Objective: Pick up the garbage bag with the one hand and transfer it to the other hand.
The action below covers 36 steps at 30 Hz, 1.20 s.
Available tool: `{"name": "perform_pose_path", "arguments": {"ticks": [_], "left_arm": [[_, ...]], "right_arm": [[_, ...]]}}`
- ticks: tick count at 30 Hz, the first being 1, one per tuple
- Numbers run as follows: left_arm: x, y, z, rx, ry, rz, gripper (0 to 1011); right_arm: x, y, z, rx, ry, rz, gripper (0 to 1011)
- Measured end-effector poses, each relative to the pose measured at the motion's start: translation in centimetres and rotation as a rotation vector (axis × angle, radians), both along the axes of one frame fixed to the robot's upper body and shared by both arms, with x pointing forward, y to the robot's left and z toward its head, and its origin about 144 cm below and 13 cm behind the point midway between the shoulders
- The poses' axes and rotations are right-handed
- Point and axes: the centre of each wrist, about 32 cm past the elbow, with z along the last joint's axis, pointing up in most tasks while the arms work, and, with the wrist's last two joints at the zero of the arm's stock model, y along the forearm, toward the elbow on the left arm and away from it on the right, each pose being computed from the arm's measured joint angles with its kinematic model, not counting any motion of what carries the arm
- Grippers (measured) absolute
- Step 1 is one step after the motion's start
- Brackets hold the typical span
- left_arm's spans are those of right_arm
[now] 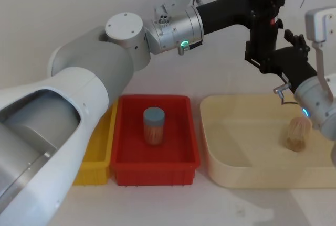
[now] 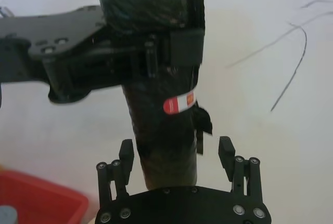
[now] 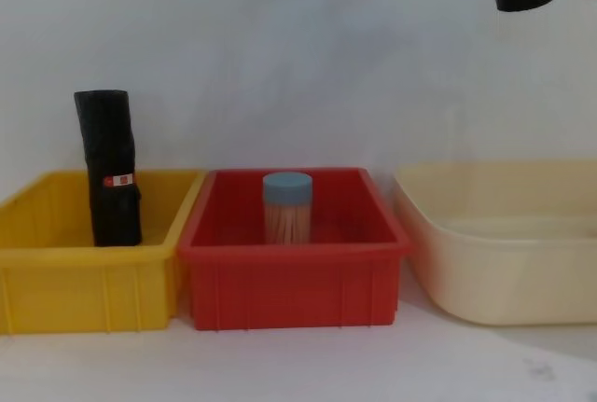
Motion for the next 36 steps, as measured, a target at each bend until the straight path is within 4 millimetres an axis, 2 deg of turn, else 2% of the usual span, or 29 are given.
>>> {"name": "perform_pose_path", "arguments": {"ticks": [6, 10, 13, 16, 17, 22, 30, 32, 34, 36], "left_arm": [[0.0, 0.0, 0.0, 0.000, 0.000, 0.000, 355], [0.0, 0.0, 0.0, 0.000, -0.001, 0.000, 355], [0.0, 0.0, 0.0, 0.000, -0.001, 0.000, 355], [0.0, 0.0, 0.0, 0.000, 0.000, 0.000, 355], [0.0, 0.0, 0.0, 0.000, 0.000, 0.000, 355], [0.0, 0.0, 0.0, -0.001, 0.000, 0.000, 355], [0.0, 0.0, 0.0, -0.001, 0.000, 0.000, 355], [0.0, 0.0, 0.0, 0.000, 0.000, 0.000, 413], [0.0, 0.0, 0.0, 0.000, 0.000, 0.000, 430], [0.0, 0.0, 0.0, 0.000, 0.000, 0.000, 523]], "right_arm": [[0.7, 0.4, 0.5, -0.001, -0.017, 0.003, 997], [1.0, 0.6, 0.7, -0.001, -0.025, 0.004, 930], [1.1, 0.7, 0.9, -0.001, -0.030, 0.005, 824], [1.2, 0.7, 0.9, -0.002, -0.032, 0.006, 768], [1.2, 0.8, 0.9, -0.001, -0.033, 0.006, 714], [1.4, 0.8, 1.0, -0.002, -0.035, 0.006, 590], [1.5, 0.9, 1.1, -0.002, -0.038, 0.006, 579], [1.5, 0.9, 1.2, -0.002, -0.040, 0.006, 580], [1.5, 0.9, 1.2, -0.002, -0.041, 0.006, 579], [1.6, 0.9, 1.2, -0.002, -0.041, 0.006, 579]]}}
